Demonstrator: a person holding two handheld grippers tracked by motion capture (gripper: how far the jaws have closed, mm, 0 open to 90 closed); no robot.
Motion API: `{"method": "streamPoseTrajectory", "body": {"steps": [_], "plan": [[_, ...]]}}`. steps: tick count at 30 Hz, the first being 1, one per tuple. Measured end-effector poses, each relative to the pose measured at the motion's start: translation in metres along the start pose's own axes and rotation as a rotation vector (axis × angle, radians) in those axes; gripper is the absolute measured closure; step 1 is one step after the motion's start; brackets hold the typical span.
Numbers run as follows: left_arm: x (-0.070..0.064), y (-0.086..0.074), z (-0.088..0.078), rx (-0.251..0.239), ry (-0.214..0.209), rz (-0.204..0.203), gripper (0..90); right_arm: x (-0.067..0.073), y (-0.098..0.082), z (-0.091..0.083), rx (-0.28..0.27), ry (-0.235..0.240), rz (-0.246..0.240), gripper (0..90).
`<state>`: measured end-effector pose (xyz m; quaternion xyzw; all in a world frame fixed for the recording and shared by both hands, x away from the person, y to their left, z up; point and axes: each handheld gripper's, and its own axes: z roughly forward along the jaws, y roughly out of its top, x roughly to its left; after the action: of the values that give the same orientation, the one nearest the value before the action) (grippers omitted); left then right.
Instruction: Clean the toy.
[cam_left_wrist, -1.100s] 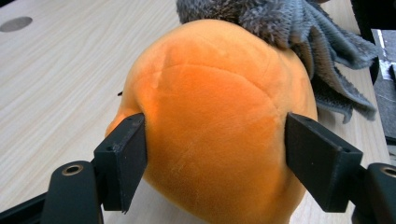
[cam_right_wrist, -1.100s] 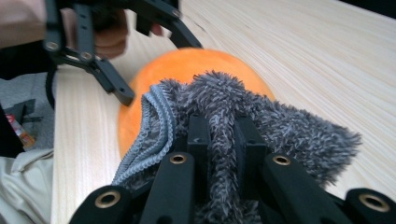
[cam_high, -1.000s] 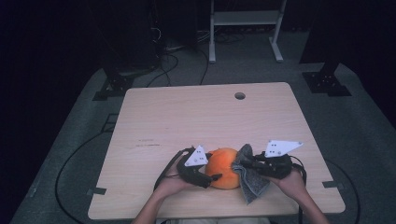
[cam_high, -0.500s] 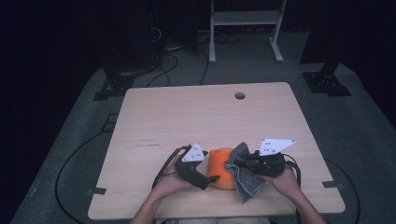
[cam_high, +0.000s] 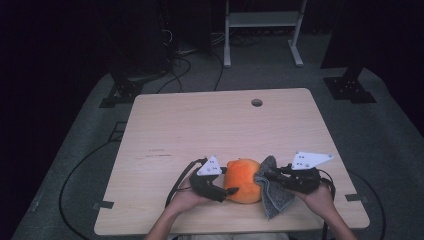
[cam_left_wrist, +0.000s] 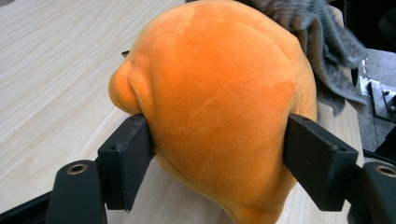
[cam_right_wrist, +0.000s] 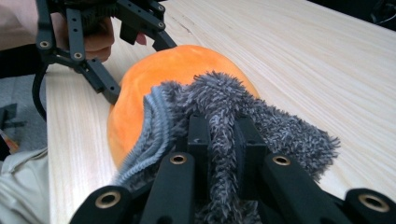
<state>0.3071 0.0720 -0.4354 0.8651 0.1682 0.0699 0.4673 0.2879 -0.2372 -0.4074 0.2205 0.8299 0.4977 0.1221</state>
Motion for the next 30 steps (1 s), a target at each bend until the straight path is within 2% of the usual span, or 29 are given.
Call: {"method": "streamPoseTrajectory", "body": {"steps": [3,5,6,7,9,11,12,15,16,18,19,21,23,26,28,30], "plan": [[-0.002,0.004,0.000,-0.001,0.003,0.006,25.3,0.009,0.014,-0.007,-0.036,-0.003,-0.048,79.0],[-0.005,0.007,0.000,0.014,0.017,0.032,25.3,0.018,0.027,-0.007,-0.051,0.008,-0.092,79.0],[-0.005,0.007,0.000,0.014,0.017,0.032,25.3,0.018,0.027,-0.007,-0.051,0.008,-0.092,79.0],[-0.008,0.008,0.000,0.020,0.023,0.051,25.4,0.026,0.038,-0.003,-0.046,0.019,-0.129,79.1],[-0.010,0.009,0.000,0.023,0.026,0.062,25.4,0.031,0.045,0.007,-0.023,0.027,-0.164,79.1],[-0.011,0.009,0.000,0.024,0.025,0.073,25.3,0.031,0.047,0.012,-0.008,0.029,-0.181,79.0],[-0.012,0.009,-0.001,0.021,0.013,0.079,25.1,0.030,0.047,0.024,0.027,0.036,-0.190,79.0],[-0.008,0.007,-0.001,0.020,-0.007,0.048,22.7,0.027,0.041,0.033,0.040,0.057,-0.175,79.1],[-0.006,0.006,0.000,0.016,-0.010,0.021,20.0,0.027,0.040,0.034,0.034,0.060,-0.163,79.2],[-0.003,0.005,0.004,0.042,-0.026,-0.031,12.7,0.027,0.038,0.034,0.029,0.058,-0.163,79.2],[-0.003,0.005,0.006,0.046,-0.038,-0.039,11.9,0.027,0.037,0.034,0.027,0.062,-0.162,79.2],[-0.005,0.005,0.006,0.032,-0.028,-0.012,19.2,0.027,0.035,0.033,0.029,0.055,-0.167,79.2],[-0.006,0.006,0.005,0.027,-0.026,-0.010,23.6,0.026,0.034,0.032,0.026,0.052,-0.167,79.2],[-0.008,0.007,0.006,0.011,-0.027,-0.004,24.6,0.022,0.029,0.024,0.019,0.036,-0.152,79.2],[-0.010,0.007,0.006,-0.009,-0.021,0.000,24.7,0.017,0.021,0.014,0.031,-0.001,-0.142,79.0],[-0.018,0.010,0.008,-0.031,-0.001,0.026,24.8,0.015,0.019,0.007,0.046,-0.023,-0.158,79.0]]}}
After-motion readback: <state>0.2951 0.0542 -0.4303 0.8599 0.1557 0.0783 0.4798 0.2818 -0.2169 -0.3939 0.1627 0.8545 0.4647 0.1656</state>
